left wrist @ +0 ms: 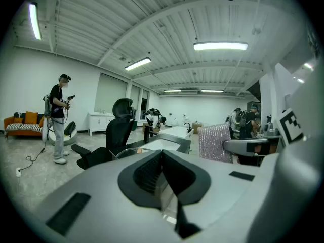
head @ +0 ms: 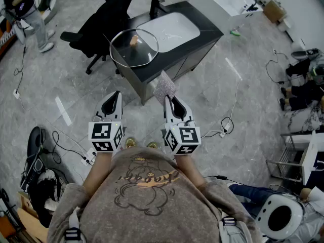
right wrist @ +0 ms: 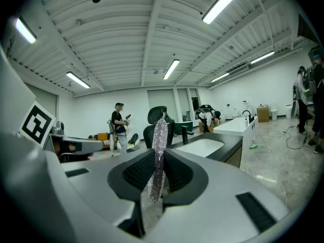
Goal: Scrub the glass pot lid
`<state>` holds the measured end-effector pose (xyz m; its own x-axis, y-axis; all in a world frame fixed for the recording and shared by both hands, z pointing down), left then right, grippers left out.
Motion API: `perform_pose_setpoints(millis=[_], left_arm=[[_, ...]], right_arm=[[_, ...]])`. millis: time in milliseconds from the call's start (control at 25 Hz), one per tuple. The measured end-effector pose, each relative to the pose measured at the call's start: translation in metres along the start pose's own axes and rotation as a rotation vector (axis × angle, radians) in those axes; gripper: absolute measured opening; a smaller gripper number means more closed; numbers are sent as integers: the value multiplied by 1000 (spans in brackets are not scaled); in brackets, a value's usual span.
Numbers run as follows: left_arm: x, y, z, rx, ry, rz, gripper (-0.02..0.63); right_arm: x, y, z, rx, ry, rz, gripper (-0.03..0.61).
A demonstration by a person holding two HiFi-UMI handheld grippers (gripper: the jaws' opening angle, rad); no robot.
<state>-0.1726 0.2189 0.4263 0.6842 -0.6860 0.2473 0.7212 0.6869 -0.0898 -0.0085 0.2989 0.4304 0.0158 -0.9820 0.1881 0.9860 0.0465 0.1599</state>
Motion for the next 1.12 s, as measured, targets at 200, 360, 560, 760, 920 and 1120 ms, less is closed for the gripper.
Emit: perform_pose_setpoints(millis=[200,360,560,760,920,1120], left_arm=[[2,3,1,-3,-7,1,18],[1,6,2,-3,-21,-12,18],[1,16,16,-7,-30,-46,18],[6,22,27,-26,-37,-68,18],[20,18,24,-24,-19,-72,18],[60,5,17,-22,-13,-63,18]], right_arm=[[-1,2,-2,16,11,-21,69],[-4,4,-2,17,6,-49,69],[-12,15,6,2,3,-78,69],[-15,26,19,5,-25,-91,69],[0,33,19,4,-16,-104,69],[32,47,13,0,-12,-102,69]])
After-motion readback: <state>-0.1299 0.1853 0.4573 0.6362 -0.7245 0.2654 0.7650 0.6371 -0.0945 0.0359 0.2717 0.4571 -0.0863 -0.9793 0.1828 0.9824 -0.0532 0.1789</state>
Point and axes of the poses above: the fingertips, and each gripper's own axes: x forward along the fingers, y to its right, z out of its underside, the point moved 1 cm from there along -x, backward along the fingers
